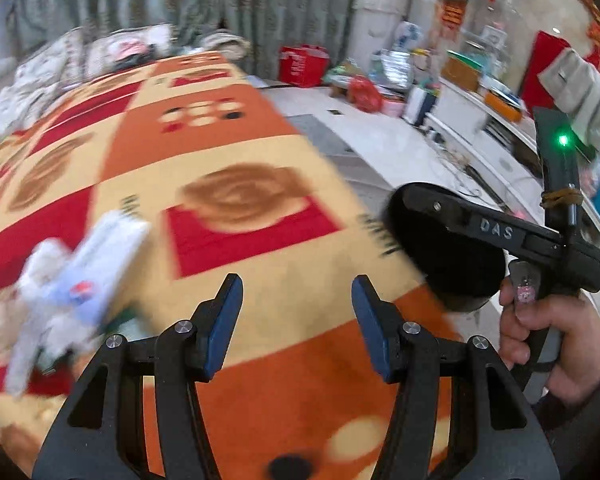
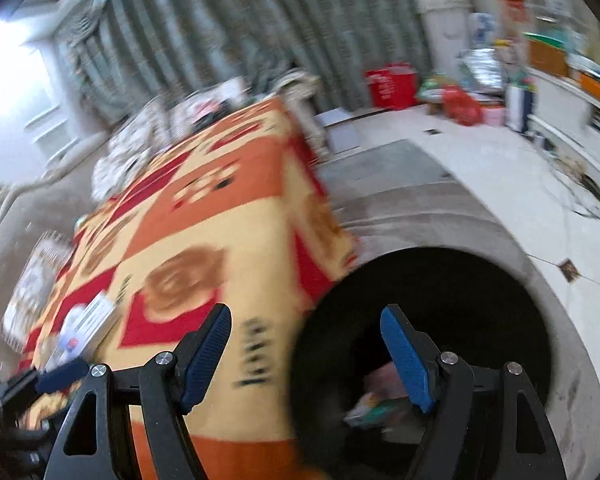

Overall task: Collect trash
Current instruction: 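Return to the blanket and grasp the crumpled yellow wrapper with the left tool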

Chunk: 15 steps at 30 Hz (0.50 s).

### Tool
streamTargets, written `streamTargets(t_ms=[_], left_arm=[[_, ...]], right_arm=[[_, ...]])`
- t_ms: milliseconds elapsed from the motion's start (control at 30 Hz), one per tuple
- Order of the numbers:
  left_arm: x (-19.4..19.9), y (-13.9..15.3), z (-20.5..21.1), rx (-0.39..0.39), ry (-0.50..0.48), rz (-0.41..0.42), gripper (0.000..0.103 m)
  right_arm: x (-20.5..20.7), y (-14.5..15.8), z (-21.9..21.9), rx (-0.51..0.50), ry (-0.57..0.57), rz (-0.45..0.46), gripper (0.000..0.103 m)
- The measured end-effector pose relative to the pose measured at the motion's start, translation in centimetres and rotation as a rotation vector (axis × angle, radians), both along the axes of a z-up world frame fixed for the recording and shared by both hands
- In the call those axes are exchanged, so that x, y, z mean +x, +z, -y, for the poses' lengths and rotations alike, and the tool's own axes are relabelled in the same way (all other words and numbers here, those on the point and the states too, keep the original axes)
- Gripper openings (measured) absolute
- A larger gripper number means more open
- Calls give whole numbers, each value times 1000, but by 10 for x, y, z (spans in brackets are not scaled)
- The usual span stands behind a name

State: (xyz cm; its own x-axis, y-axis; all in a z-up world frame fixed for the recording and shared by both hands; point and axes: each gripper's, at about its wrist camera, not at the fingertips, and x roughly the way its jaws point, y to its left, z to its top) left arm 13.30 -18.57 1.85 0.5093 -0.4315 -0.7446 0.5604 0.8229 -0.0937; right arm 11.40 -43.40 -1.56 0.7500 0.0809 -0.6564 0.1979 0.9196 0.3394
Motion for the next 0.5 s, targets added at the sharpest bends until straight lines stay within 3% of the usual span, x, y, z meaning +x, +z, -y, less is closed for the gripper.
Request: streamTargets(t_ms=[167, 300, 400, 500], left_arm=[[-2, 4, -82, 53, 57, 32, 55], [0, -10, -142, 116, 58, 19, 56], [4, -25, -168, 133, 78, -42, 56], [0, -28, -177, 109, 88, -45, 56]], right_arm=[[9, -7, -69, -2, 175, -16, 75], [14, -26, -117, -38, 285, -58, 75], [18, -32, -138, -117, 337, -81, 75], [19, -31, -143, -121, 351, -59, 75]])
